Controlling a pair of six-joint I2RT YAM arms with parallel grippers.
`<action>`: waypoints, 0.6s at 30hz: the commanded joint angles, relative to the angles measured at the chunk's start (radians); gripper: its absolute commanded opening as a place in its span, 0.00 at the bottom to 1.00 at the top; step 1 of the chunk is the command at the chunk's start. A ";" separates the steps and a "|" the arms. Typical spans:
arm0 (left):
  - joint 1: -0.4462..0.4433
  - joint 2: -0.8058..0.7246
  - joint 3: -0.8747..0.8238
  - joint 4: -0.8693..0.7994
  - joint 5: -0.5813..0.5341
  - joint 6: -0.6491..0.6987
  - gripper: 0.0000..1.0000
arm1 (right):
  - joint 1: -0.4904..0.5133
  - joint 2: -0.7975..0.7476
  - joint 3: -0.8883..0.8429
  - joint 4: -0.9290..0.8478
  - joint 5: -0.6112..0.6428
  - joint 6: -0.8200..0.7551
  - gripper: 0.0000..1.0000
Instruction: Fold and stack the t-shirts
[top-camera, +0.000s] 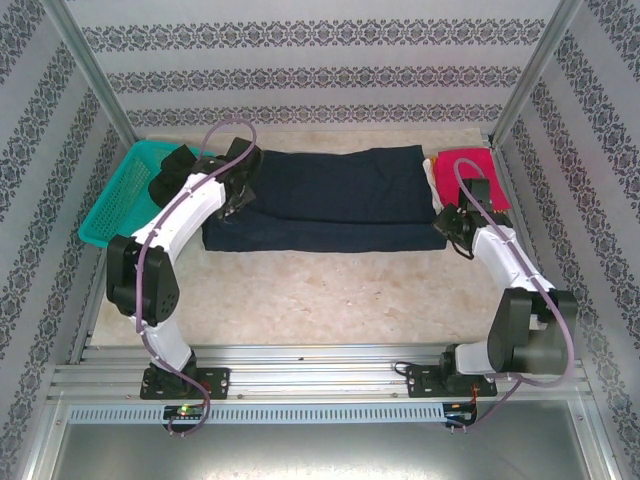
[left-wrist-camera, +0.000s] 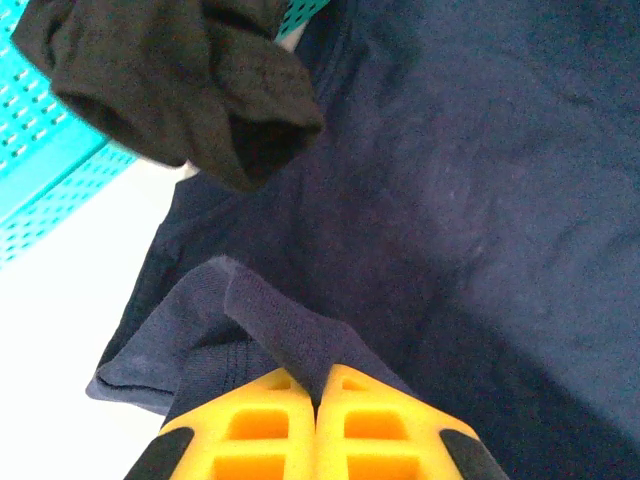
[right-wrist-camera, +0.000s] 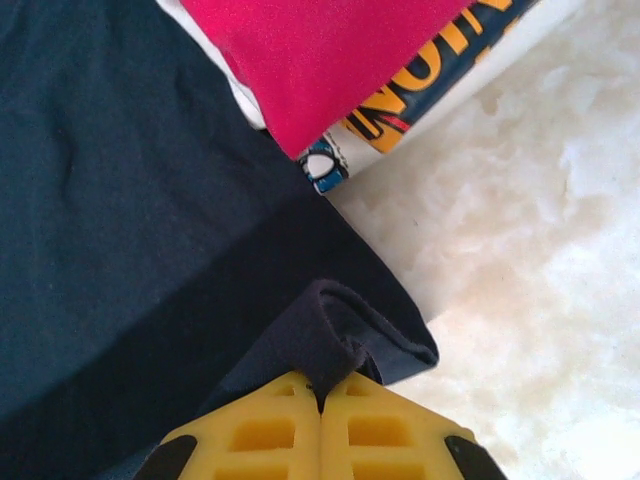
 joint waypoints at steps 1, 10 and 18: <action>0.020 0.036 0.061 0.017 -0.008 0.070 0.00 | -0.005 0.038 0.054 0.031 0.051 -0.012 0.00; 0.027 0.166 0.208 -0.003 0.013 0.133 0.00 | -0.004 0.136 0.111 0.058 0.072 -0.003 0.00; 0.039 0.220 0.266 -0.036 -0.005 0.131 0.00 | -0.003 0.195 0.154 0.067 0.045 0.002 0.00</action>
